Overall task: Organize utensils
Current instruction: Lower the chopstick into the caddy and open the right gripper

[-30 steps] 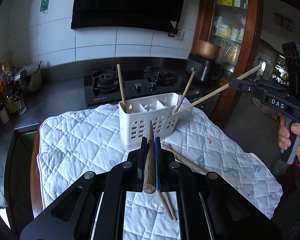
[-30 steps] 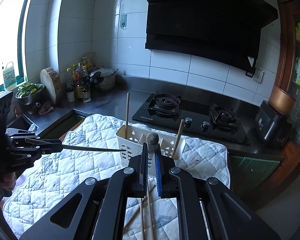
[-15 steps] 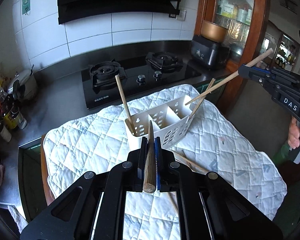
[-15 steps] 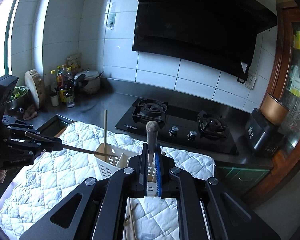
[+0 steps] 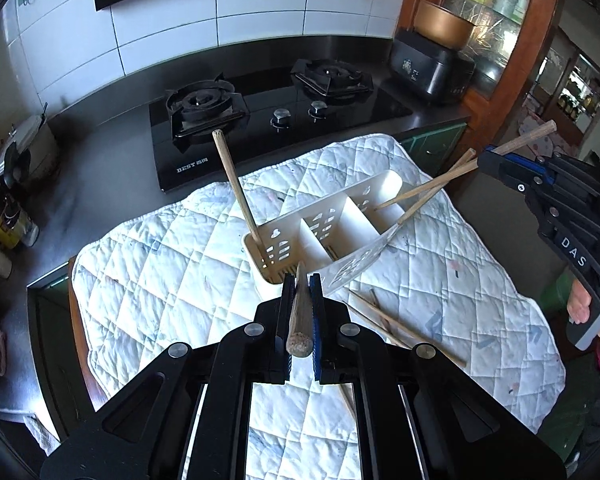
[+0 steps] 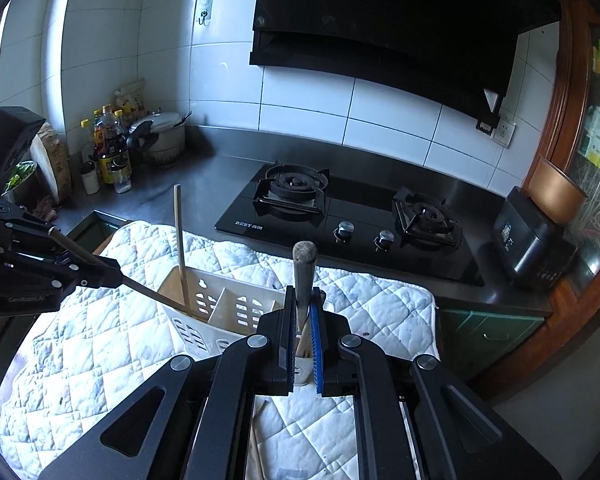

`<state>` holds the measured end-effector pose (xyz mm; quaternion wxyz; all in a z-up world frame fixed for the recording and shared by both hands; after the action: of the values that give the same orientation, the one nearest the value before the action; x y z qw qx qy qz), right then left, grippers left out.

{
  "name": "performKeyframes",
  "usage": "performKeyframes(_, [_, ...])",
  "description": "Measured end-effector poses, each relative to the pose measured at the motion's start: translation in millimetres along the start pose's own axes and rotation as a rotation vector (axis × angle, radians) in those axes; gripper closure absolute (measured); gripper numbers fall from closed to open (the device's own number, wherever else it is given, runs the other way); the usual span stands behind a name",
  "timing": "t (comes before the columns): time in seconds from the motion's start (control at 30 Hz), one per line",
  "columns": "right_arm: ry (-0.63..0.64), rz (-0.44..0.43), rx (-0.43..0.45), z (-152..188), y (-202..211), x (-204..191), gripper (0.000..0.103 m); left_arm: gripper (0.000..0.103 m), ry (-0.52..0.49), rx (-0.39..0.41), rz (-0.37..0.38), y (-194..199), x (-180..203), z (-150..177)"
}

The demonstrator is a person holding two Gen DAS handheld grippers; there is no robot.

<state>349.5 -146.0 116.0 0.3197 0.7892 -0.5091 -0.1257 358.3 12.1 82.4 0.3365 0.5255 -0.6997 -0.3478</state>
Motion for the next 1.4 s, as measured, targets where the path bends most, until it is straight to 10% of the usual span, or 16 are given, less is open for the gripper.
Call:
performKeyframes(0.63, [-0.054, -0.017, -0.046, 4, -27, 11, 0.096, 0.093, 0.06, -0.034, 0.02, -38, -1, -11])
performKeyframes(0.77, [-0.066, -0.021, -0.036, 5, -25, 14, 0.093, 0.092, 0.062, -0.013, 0.032, -35, 1, -10])
performKeyframes(0.87, [-0.071, -0.022, -0.024, 4, -22, 13, 0.085, 0.067, 0.065, 0.021, 0.033, -28, 3, -10])
performKeyframes(1.4, [-0.107, -0.052, 0.089, 31, 45, 15, 0.061, 0.066, 0.031, 0.217, -0.021, 43, 18, 14])
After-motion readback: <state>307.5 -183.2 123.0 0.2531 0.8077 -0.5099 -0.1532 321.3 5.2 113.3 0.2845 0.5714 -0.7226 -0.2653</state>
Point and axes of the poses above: each gripper's, at about its wrist camera, not at the fingertips, and y roughly against the way its jaws point, x to its right, z to its underside, the point moved 4 cm from there along -y, roughly the way its jaws point, and after that the axes turned 1 degree about -x, right-handed, at the moved point
